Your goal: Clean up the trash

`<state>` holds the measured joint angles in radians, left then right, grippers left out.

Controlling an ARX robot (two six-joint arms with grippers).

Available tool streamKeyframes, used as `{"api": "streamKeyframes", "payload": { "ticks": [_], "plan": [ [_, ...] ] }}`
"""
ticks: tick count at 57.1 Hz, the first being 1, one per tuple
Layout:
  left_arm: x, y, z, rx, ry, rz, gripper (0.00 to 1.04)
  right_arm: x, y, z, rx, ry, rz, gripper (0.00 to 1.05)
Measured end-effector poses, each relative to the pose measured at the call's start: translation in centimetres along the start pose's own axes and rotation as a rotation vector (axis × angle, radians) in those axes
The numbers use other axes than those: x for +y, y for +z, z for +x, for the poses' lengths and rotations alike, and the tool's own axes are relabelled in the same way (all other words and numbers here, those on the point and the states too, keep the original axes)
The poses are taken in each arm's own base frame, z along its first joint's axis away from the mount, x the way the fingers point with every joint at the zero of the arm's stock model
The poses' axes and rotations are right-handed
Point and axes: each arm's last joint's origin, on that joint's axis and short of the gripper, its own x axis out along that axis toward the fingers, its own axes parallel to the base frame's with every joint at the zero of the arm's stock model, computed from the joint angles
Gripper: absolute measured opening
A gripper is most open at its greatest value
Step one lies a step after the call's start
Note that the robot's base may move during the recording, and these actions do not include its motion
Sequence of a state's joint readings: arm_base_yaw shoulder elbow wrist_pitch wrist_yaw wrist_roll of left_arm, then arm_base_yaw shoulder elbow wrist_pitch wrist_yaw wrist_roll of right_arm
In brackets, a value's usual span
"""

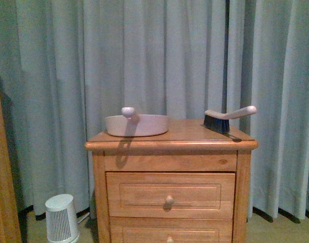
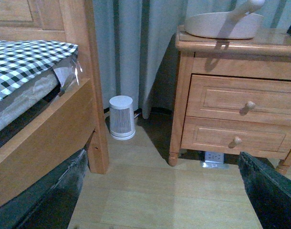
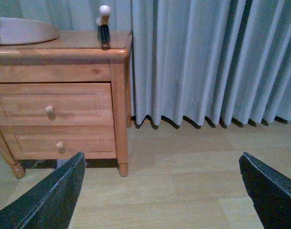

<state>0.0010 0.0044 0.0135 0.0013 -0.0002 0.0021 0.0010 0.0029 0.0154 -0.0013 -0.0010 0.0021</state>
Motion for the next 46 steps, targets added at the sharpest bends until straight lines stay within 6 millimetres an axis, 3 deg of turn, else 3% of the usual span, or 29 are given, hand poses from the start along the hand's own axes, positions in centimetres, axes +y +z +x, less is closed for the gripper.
{"api": "streamKeyframes", "payload": {
  "ticks": [46],
  "plan": [
    [0.0,0.0,0.0,0.0,0.0,0.0,0.97,0.0,0.0,0.0,0.0,0.0,0.0,0.97]
  ]
}}
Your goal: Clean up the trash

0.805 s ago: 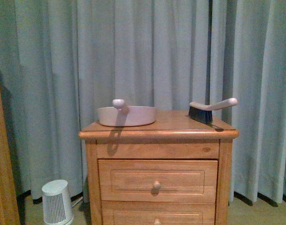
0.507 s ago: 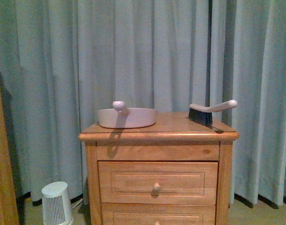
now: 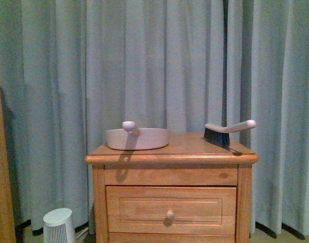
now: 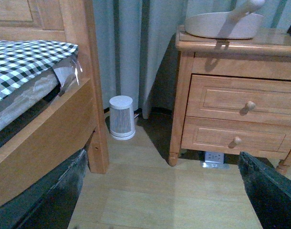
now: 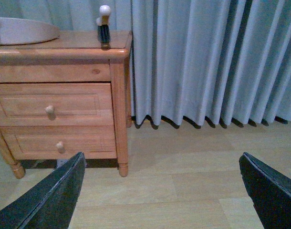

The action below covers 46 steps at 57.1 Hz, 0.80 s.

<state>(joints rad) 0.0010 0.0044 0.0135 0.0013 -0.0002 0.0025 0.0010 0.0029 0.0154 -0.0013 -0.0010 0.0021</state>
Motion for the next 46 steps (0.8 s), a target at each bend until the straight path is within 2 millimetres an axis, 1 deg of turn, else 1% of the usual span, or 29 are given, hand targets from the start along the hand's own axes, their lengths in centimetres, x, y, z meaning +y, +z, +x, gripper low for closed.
{"api": "streamKeyframes", "payload": {
  "ticks": [46],
  "plan": [
    [0.0,0.0,0.0,0.0,0.0,0.0,0.97,0.0,0.0,0.0,0.0,0.0,0.0,0.97]
  ]
}}
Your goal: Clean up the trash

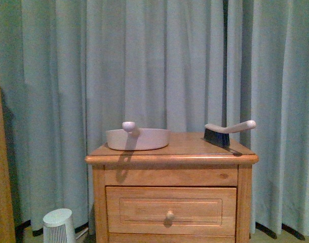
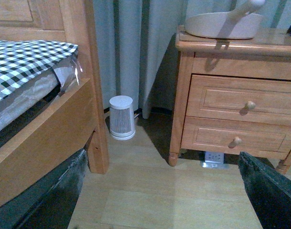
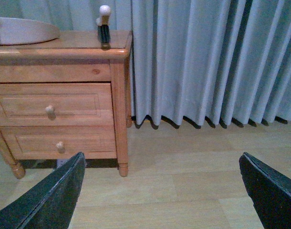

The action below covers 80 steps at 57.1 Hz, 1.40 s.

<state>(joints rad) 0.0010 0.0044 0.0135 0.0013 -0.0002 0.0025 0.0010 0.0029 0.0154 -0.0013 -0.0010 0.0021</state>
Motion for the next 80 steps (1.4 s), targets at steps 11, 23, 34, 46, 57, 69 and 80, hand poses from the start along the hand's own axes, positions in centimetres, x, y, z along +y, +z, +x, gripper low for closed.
{"api": "streamKeyframes", "payload": {
  "ticks": [11,23,34,46,57,69,80],
  "plan": [
    [0.0,0.0,0.0,0.0,0.0,0.0,0.97,0.0,0.0,0.0,0.0,0.0,0.0,0.97],
    [0.0,0.0,0.0,0.0,0.0,0.0,0.97,0.0,0.0,0.0,0.0,0.0,0.0,0.97],
    [0.0,0.0,0.0,0.0,0.0,0.0,0.97,0.0,0.0,0.0,0.0,0.0,0.0,0.97],
    [0.0,0.0,0.0,0.0,0.0,0.0,0.97,0.0,0.0,0.0,0.0,0.0,0.0,0.97],
    [0.0,-0.01,0.0,0.001,0.0,0.0,0.97,0.0,0.0,0.0,0.0,0.0,0.0,0.97],
    [0.0,-0.02,0.0,0.002,0.0,0.0,0.97,0.0,0.0,0.0,0.0,0.0,0.0,0.97],
    [0.0,-0.01,0.0,0.001,0.0,0.0,0.97,0.0,0.0,0.0,0.0,0.0,0.0,0.97]
  ]
}}
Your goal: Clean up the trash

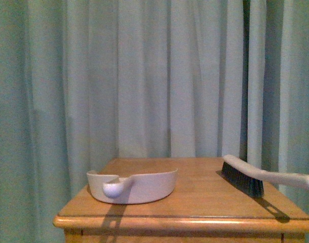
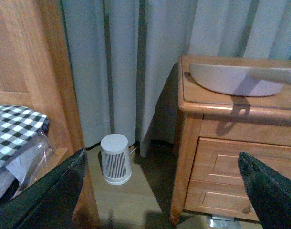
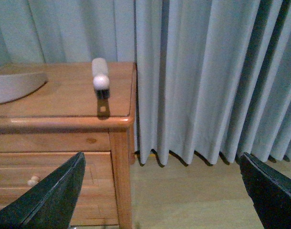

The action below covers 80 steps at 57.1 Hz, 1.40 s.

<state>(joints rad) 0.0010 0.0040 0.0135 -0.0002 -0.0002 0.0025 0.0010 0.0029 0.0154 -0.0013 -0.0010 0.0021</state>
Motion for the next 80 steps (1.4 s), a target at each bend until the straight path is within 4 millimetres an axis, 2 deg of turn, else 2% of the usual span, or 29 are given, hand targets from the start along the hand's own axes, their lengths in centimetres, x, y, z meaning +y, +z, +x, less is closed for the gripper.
{"api": "streamKeyframes", "payload": {
  "ticks": [12,16,20,23,29,35,40,46,52,60,68,72,80],
  "plan": [
    [0.0,0.0,0.0,0.001,-0.001,0.0,0.97,0.0,0.0,0.0,0.0,-0.001,0.0,0.97],
    [-0.1,-0.1,0.2,0.106,-0.104,-0.081,0.97,0.0,0.0,0.0,0.0,0.0,0.0,0.97],
    [-0.3,0.3,0.9,0.187,-0.136,-0.126,0.97,0.0,0.0,0.0,0.0,0.0,0.0,0.97],
    [-0.5,1.5,1.6,0.201,-0.139,-0.126,0.97,0.0,0.0,0.0,0.0,0.0,0.0,0.97],
    [-1.1,5.9,4.2,0.237,-0.123,-0.101,0.97,0.0,0.0,0.0,0.0,0.0,0.0,0.97],
    [-3.0,9.6,7.7,0.365,-0.159,-0.073,0.97,0.0,0.0,0.0,0.0,0.0,0.0,0.97],
    [-5.7,12.4,10.9,0.459,-0.211,-0.038,0.97,0.0,0.0,0.0,0.0,0.0,0.0,0.97],
    [-9.3,15.1,14.0,0.475,-0.251,0.008,0.97,0.0,0.0,0.0,0.0,0.0,0.0,0.97],
    [-12.7,16.5,16.6,0.496,-0.264,0.029,0.97,0.0,0.0,0.0,0.0,0.0,0.0,0.97],
    [-16.3,16.6,19.8,0.56,-0.257,0.017,0.97,0.0,0.0,0.0,0.0,0.0,0.0,0.97],
    [-18.4,15.5,22.6,0.612,-0.212,0.033,0.97,0.0,0.0,0.0,0.0,0.0,0.0,0.97],
    [-19.1,14.5,23.7,0.631,-0.189,0.058,0.97,0.0,0.0,0.0,0.0,0.0,0.0,0.97],
    [-20.2,11.1,25.8,0.705,-0.144,0.129,0.97,0.0,0.0,0.0,0.0,0.0,0.0,0.97]
  ]
}}
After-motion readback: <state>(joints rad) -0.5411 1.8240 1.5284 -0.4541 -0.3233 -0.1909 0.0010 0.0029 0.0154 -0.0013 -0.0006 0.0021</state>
